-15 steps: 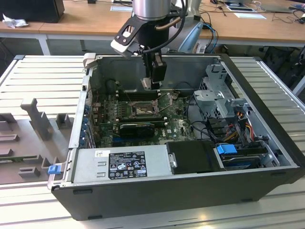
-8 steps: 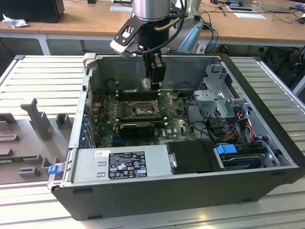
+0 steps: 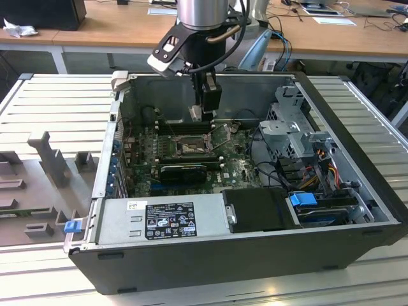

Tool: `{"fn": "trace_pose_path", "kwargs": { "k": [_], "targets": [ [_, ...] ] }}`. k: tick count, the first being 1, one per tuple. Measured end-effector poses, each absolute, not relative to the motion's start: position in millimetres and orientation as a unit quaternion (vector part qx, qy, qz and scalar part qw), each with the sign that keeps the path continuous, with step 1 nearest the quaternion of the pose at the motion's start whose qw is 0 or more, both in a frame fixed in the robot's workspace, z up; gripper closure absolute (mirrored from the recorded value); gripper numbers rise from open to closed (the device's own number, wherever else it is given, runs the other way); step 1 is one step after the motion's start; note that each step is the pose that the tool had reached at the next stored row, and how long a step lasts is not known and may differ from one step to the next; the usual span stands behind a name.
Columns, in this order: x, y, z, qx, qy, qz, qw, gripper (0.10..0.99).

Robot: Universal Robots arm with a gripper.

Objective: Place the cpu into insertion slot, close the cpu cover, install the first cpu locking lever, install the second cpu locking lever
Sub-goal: 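Place the cpu into insertion slot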

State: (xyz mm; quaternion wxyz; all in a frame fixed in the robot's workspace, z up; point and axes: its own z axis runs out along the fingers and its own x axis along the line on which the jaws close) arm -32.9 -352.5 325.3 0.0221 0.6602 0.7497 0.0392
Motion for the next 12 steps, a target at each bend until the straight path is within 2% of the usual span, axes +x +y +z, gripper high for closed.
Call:
{"fn": "trace_pose_path", "kwargs": {
  "k": [12],
  "targets": [
    [-32.9,-352.4,321.8,0.669,0.742,0.039,0.023,0.553]
  ]
}}
